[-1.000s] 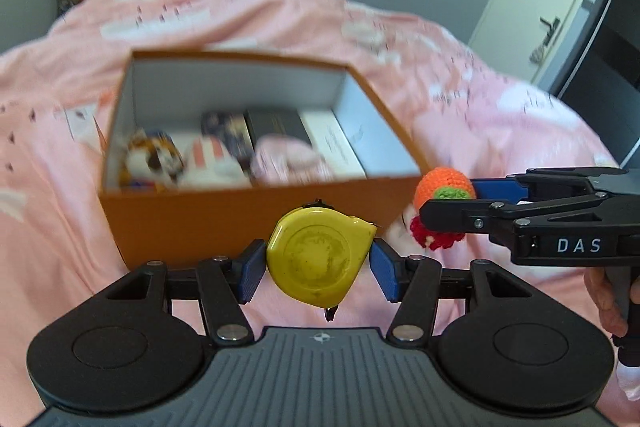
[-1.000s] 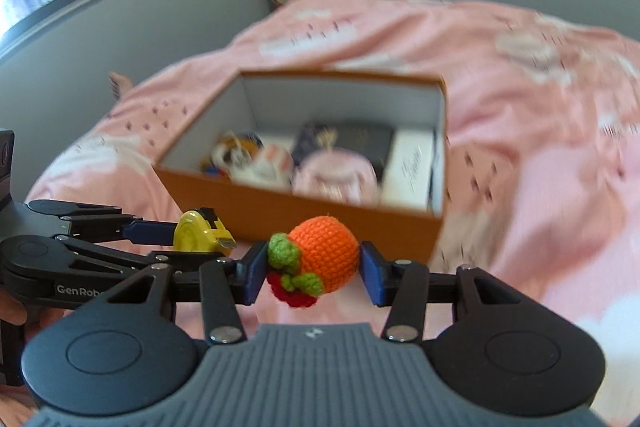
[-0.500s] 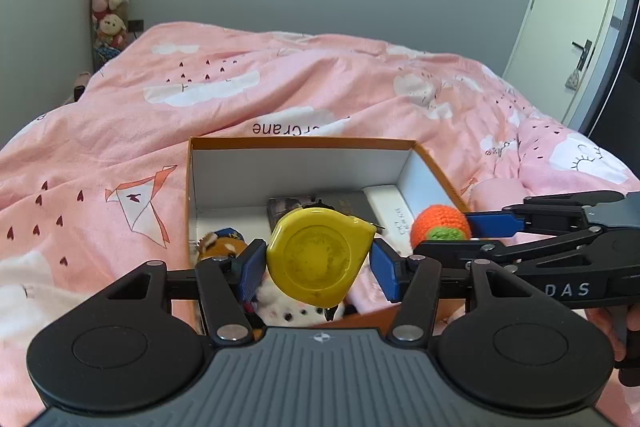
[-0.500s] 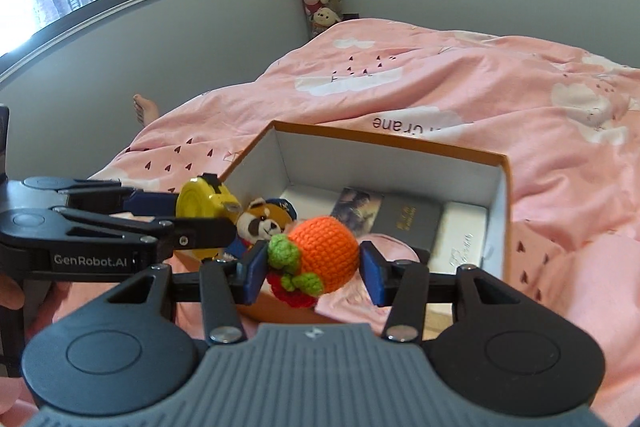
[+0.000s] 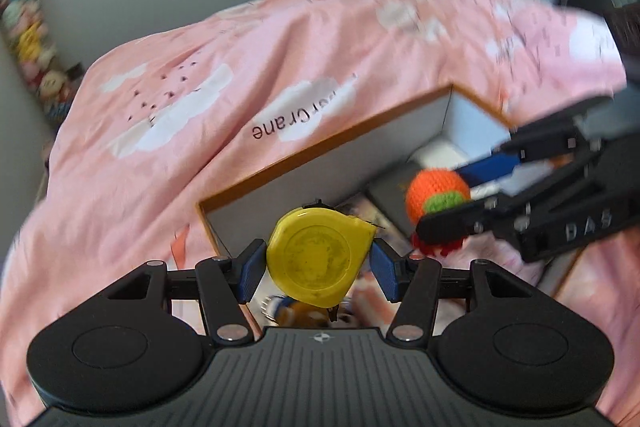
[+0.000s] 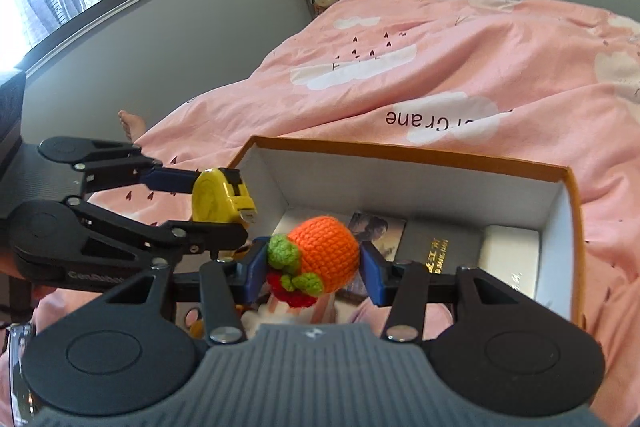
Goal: Organize objects
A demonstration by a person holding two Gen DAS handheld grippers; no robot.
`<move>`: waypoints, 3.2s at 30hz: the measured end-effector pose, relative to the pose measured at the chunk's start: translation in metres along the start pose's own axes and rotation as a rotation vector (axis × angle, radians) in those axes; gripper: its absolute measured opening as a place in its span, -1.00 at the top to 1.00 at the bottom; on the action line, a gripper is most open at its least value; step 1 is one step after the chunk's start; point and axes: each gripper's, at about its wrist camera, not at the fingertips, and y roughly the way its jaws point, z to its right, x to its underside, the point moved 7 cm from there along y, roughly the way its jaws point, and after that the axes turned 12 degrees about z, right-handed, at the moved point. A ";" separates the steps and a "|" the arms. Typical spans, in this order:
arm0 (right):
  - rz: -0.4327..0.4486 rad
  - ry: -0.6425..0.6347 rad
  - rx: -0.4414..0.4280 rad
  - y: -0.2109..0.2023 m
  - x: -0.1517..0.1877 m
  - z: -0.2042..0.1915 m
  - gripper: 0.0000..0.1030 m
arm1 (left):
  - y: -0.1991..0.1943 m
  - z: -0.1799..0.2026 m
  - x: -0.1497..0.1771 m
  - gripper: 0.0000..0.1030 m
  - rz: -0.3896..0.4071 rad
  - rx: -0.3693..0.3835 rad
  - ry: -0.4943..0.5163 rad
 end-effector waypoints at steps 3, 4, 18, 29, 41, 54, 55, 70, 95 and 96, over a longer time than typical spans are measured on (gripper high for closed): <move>-0.015 0.058 -0.003 0.016 -0.002 0.012 0.01 | 0.022 0.003 0.003 -0.26 -0.069 0.014 0.101; -0.020 0.081 -0.006 0.021 -0.003 0.016 0.01 | 0.029 0.004 0.005 -0.26 -0.093 0.021 0.131; -0.077 0.183 -0.030 0.070 -0.004 0.035 0.01 | 0.084 0.006 0.033 -0.28 -0.320 0.022 0.389; -0.127 0.256 -0.032 0.100 0.004 0.031 0.00 | 0.076 0.004 0.036 -0.36 -0.281 0.033 0.361; -0.133 0.258 -0.030 0.105 0.005 0.028 0.00 | 0.008 -0.029 0.017 -0.35 -0.009 -0.018 0.033; -0.130 0.335 -0.052 0.141 -0.002 -0.006 -0.01 | -0.005 -0.093 0.010 -0.36 0.050 -0.158 -0.274; -0.126 0.339 -0.048 0.145 -0.002 -0.008 -0.01 | -0.003 -0.094 0.012 -0.36 0.046 -0.156 -0.284; -0.113 0.303 -0.016 0.143 -0.004 -0.008 -0.11 | -0.005 -0.085 0.024 -0.36 0.040 -0.167 -0.345; 0.220 -0.227 0.144 -0.071 0.011 -0.048 -0.06 | -0.135 0.049 -0.004 -0.74 0.370 -0.350 -0.332; 0.232 -0.231 0.157 -0.081 0.014 -0.047 -0.16 | -0.137 0.057 -0.004 -0.74 0.377 -0.354 -0.313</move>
